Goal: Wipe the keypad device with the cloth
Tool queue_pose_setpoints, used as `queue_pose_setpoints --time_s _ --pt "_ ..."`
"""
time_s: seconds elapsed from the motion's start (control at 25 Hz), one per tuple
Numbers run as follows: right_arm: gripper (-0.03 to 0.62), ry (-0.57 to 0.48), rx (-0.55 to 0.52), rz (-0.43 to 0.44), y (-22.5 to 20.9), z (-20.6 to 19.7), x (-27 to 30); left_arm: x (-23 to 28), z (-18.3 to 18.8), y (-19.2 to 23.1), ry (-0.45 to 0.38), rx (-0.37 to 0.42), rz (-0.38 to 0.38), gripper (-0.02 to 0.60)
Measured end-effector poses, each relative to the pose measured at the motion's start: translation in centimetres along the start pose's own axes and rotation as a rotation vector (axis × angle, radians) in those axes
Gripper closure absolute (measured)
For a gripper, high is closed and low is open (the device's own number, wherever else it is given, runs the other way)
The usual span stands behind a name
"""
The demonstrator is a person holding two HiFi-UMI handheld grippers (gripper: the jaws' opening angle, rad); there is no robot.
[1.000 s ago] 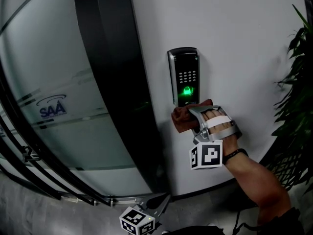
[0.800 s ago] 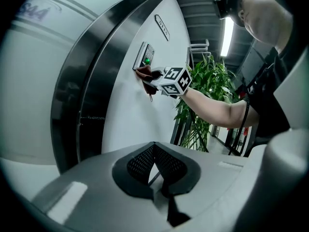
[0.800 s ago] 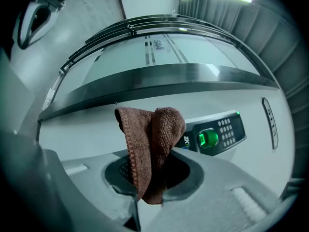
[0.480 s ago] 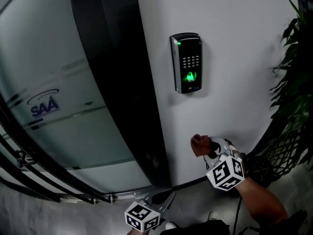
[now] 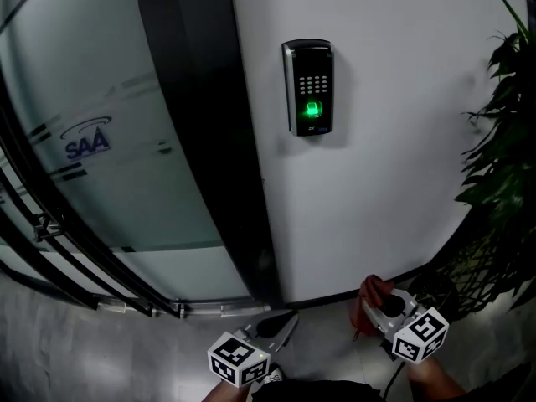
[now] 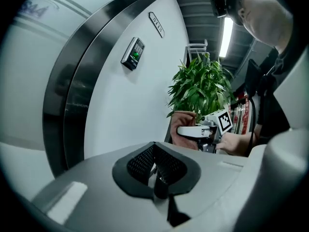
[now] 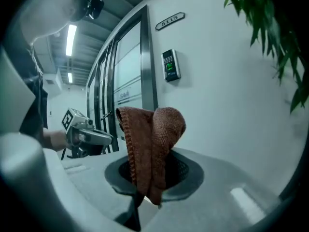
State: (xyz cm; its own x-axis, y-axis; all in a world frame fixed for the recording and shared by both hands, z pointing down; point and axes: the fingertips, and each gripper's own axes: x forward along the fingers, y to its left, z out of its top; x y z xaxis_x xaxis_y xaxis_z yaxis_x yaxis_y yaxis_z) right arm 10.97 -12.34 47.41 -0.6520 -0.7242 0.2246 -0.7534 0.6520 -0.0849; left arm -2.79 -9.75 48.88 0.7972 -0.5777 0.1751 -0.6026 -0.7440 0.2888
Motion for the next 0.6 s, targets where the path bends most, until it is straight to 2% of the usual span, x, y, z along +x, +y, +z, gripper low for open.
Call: queue_pose_setpoints --time_s 0.12,0.32,0.6 --pt "0.539 -0.017 0.020 0.022 -0.4 -0.5 -3.3 1.1 -0.8 -3.2 -0.015 -0.011 0.036 0.565" --pt "0.539 0.028 -0.006 0.099 -1.0 -2.7 -8.4 2.4 -2.9 -8.9 -0.015 -0.027 0.093 0.565" --pt "0.539 0.043 -0.027 0.179 -0.4 -4.5 -11.5 2.2 -5.5 -12.7 0.004 -0.049 0.157 0.565"
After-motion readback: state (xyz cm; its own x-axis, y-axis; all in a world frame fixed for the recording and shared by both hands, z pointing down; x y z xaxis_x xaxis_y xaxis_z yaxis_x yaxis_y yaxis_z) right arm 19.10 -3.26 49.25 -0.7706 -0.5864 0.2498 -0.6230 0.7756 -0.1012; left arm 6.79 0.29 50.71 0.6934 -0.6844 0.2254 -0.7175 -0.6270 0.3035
